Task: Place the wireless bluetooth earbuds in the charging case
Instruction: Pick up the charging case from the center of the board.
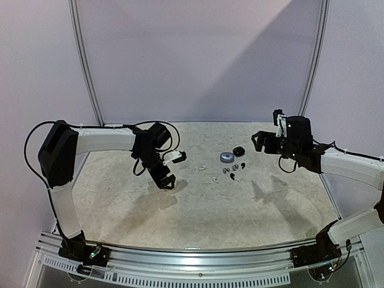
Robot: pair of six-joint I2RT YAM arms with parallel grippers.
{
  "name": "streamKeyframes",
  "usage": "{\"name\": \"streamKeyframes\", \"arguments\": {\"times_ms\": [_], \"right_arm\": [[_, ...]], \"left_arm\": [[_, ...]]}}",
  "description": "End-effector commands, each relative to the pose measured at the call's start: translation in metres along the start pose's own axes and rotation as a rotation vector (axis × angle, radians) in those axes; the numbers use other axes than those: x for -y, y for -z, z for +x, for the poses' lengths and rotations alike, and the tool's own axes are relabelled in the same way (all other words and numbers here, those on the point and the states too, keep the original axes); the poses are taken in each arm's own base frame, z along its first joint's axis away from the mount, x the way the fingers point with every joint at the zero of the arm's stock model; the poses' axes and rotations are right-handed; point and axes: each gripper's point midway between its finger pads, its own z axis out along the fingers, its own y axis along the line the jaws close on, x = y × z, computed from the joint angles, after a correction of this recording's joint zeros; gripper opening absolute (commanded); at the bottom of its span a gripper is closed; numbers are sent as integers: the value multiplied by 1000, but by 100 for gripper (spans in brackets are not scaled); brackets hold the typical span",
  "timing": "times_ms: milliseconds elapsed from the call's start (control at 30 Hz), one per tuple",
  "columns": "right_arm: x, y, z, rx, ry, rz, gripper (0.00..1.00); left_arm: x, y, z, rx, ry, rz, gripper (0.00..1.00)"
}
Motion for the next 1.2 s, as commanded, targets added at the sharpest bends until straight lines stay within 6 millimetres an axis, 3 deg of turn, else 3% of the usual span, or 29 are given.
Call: {"name": "streamKeyframes", "arguments": {"times_ms": [0,167,533,700,800,900,967,1033,1167], "right_arm": [[-15,-7,11,-16,-15,13,98],[-33,-22,23,-57,-2,-19,98],[-53,-36,36,-98,-7,-66,98],[-56,-36,34,-111,-7,-71,98],[-60,-35,28,-104,-5,-82,98],[-67,-34,20,-102,-6,-105,98],[-74,-33,12,-108,-5,-123,98],[-82,-30,3,-122,3,-139,98],[-115,-20,-27,-116,21,-264,98]], "left_arm": [[-2,-17,2,-13,43,-17,98],[-4,-37,8,-45,66,-21,89],[-8,-49,4,-36,68,-26,74],[-4,-49,7,-60,57,1,55],[-4,-41,5,-64,48,0,35],[-6,-24,-1,-63,33,-15,18],[-7,3,-7,-68,11,-28,9],[-11,36,-6,-92,-28,-68,0],[-30,116,8,-142,-134,-217,0]]}}
